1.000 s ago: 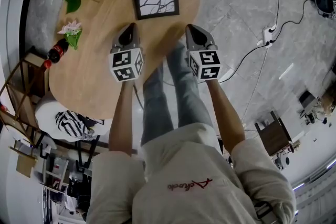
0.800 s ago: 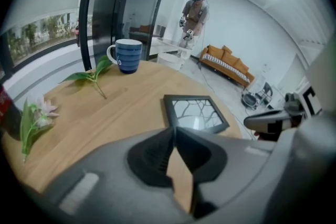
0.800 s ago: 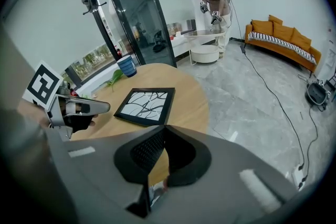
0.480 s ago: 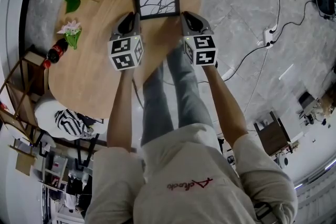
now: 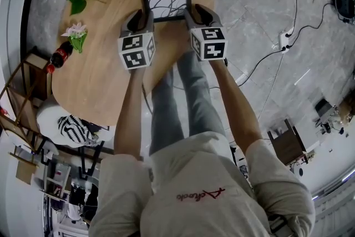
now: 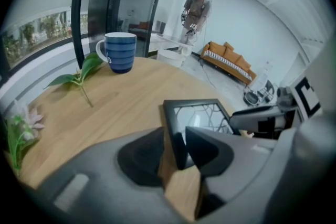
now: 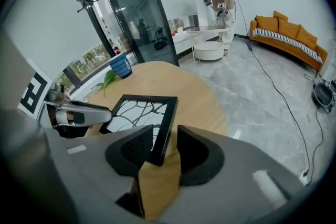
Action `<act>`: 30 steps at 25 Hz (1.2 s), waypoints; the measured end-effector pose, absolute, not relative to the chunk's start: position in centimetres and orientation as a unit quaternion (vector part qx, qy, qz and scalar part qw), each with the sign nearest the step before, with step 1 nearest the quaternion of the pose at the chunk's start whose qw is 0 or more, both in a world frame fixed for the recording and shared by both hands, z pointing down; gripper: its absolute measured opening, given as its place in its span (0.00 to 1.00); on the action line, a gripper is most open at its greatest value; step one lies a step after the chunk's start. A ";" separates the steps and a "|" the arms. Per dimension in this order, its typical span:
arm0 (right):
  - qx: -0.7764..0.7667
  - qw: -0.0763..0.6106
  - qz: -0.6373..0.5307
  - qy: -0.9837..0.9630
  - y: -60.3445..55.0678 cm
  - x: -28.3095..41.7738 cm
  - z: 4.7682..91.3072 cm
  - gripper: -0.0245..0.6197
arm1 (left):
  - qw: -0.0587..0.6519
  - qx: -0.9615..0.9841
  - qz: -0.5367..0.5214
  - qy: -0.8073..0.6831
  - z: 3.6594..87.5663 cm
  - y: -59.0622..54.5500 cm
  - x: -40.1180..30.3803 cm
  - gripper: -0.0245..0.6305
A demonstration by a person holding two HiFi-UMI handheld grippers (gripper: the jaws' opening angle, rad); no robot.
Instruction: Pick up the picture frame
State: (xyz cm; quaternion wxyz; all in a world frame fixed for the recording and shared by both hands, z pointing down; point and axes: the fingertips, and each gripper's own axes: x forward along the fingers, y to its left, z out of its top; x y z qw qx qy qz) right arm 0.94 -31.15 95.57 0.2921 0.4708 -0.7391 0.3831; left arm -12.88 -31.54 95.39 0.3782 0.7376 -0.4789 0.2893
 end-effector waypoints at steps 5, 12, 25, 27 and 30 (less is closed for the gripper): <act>0.475 0.292 0.387 -0.735 -31.9 0.8 95.8 0.25 | 0.384 0.735 0.292 -0.477 95.8 -32.1 -12.5 0.26; 0.478 0.294 0.390 -0.730 -32.1 0.7 96.1 0.21 | 0.390 0.728 0.292 -0.482 96.2 -32.3 -12.5 0.24; 0.481 0.284 0.400 -0.727 -32.1 0.7 96.0 0.16 | 0.402 0.720 0.284 -0.490 96.1 -32.4 -12.3 0.16; 0.482 0.280 0.402 -0.726 -32.2 0.6 96.0 0.16 | 0.400 0.720 0.280 -0.494 95.8 -32.4 -12.3 0.15; 0.487 0.276 0.402 -0.724 -32.2 0.8 95.8 0.16 | 0.395 0.721 0.276 -0.498 95.5 -32.3 -12.2 0.15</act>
